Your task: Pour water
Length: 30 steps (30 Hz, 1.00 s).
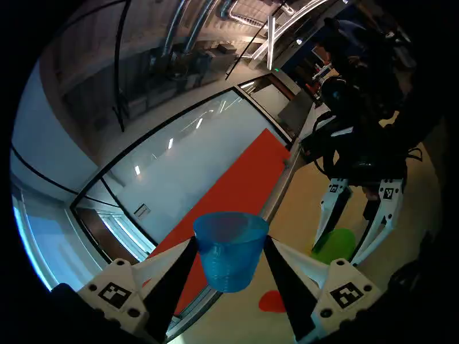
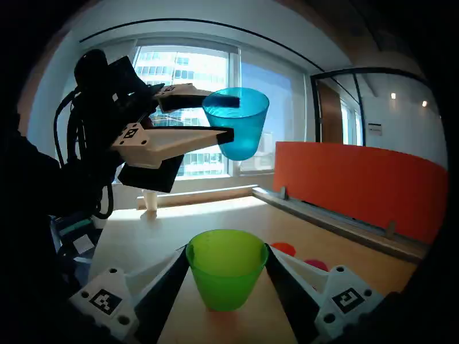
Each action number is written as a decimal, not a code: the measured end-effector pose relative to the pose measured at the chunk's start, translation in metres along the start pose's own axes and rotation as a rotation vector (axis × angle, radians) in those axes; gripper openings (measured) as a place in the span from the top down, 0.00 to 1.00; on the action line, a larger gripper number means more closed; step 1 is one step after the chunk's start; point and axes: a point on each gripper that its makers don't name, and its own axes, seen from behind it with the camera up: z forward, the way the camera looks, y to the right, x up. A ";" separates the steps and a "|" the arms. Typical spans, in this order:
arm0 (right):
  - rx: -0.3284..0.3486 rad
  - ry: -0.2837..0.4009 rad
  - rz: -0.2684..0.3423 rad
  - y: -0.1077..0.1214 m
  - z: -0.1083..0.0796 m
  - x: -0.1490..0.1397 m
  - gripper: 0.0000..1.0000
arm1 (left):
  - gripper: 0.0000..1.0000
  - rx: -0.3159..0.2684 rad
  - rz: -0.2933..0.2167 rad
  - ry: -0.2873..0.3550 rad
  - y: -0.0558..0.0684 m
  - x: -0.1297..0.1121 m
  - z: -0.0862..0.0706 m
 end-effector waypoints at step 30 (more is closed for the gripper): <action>-0.003 -0.007 -0.013 0.001 0.003 -0.002 0.08 | 0.17 0.003 0.158 -0.008 0.002 0.008 0.004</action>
